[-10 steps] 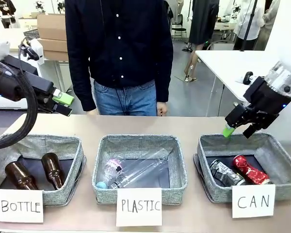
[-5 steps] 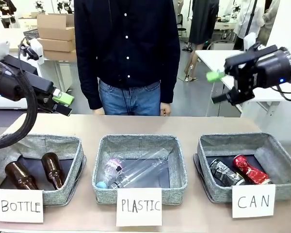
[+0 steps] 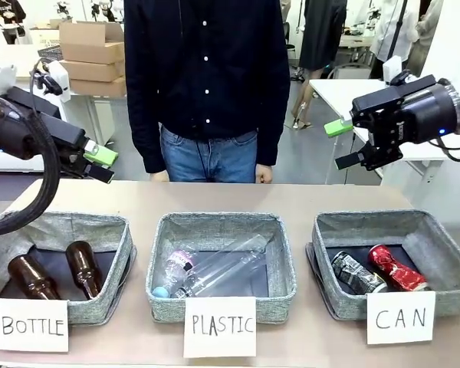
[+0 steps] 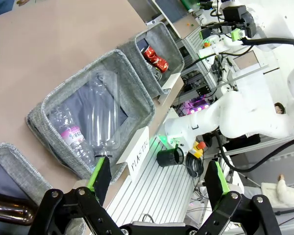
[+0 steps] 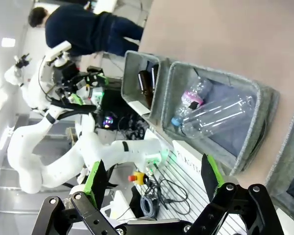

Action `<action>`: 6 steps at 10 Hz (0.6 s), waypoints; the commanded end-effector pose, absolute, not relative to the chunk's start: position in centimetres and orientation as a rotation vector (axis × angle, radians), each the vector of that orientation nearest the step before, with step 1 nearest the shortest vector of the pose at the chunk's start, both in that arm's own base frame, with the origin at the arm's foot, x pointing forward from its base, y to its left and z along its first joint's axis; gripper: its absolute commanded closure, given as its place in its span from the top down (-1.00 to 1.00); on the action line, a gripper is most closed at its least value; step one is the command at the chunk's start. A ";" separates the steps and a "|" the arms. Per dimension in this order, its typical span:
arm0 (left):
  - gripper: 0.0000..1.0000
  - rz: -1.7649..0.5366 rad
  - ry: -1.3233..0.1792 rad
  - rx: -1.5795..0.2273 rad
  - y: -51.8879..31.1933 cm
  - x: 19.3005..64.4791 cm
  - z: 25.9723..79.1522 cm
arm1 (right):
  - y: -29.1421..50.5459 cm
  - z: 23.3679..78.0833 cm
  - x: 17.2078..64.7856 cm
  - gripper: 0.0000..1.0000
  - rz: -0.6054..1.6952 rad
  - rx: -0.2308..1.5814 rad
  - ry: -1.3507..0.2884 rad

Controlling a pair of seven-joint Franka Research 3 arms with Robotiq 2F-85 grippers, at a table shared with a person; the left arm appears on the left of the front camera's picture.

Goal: Sort the can waste into the basket.
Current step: Pick up the can waste from the table and place it in the right Fabric basket.

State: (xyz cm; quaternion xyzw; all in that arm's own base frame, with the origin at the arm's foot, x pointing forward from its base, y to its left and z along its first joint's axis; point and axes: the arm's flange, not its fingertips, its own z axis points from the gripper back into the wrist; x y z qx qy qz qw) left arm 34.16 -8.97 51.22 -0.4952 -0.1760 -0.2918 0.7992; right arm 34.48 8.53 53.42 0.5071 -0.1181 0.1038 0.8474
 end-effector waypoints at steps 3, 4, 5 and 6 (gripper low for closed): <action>1.00 -0.634 -0.369 -1.063 -8.7 34.1 51.4 | 8.4 53.8 34.1 1.00 0.212 1.062 -0.239; 1.00 -0.634 -0.369 -1.063 -8.7 34.1 51.4 | 8.4 53.8 34.1 1.00 0.212 1.062 -0.239; 1.00 -0.634 -0.369 -1.063 -8.7 34.1 51.4 | 8.4 53.8 34.1 1.00 0.212 1.062 -0.239; 1.00 -0.634 -0.369 -1.063 -8.7 34.1 51.4 | 8.4 53.8 34.1 1.00 0.212 1.062 -0.239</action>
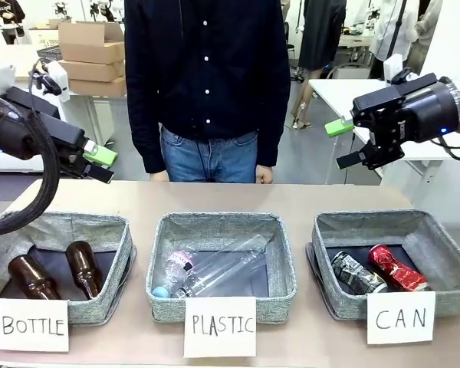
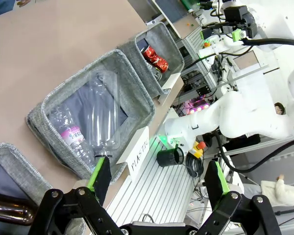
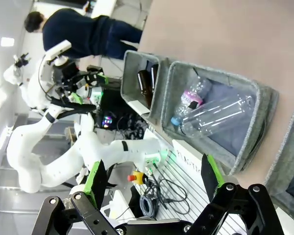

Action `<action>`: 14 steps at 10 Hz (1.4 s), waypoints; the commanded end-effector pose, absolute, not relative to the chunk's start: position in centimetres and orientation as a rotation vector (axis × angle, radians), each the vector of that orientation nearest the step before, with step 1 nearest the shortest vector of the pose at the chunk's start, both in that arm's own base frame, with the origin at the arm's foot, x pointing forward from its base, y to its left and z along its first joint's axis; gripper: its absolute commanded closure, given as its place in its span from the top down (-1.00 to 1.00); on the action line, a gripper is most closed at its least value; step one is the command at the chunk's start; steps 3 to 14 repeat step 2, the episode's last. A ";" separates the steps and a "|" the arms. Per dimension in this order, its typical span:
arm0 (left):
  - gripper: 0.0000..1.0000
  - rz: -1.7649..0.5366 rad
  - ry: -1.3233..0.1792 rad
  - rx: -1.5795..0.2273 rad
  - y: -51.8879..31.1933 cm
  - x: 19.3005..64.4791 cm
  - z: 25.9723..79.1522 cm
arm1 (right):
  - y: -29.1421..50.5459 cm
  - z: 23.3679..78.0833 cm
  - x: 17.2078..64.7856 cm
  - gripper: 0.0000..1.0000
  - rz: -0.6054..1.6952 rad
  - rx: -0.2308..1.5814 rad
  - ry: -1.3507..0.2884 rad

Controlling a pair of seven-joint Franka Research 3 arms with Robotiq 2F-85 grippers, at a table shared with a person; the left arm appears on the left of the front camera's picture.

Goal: Sort the can waste into the basket.
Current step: Pick up the can waste from the table and place it in the right Fabric basket.

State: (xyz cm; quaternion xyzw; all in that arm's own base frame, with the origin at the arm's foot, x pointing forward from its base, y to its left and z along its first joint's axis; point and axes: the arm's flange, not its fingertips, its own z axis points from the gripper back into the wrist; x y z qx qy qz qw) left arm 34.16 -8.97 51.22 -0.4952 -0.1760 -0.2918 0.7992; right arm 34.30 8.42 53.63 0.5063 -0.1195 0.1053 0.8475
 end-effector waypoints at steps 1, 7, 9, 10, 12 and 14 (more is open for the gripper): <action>1.00 -0.634 -0.369 -1.063 -8.7 34.1 51.4 | 8.4 53.8 34.1 1.00 0.212 1.062 -0.239; 1.00 -0.634 -0.369 -1.063 -8.7 34.1 51.4 | 8.4 53.8 34.1 1.00 0.212 1.062 -0.239; 1.00 -0.634 -0.369 -1.063 -8.7 34.1 51.4 | 8.4 53.8 34.1 1.00 0.212 1.062 -0.239; 1.00 -0.634 -0.369 -1.063 -8.7 34.1 51.4 | 8.4 53.8 34.1 1.00 0.212 1.062 -0.239; 1.00 -0.634 -0.369 -1.063 -8.7 34.1 51.4 | 8.4 53.8 34.1 1.00 0.212 1.062 -0.239; 1.00 -0.634 -0.369 -1.063 -8.7 34.1 51.4 | 8.4 53.8 34.1 1.00 0.212 1.062 -0.239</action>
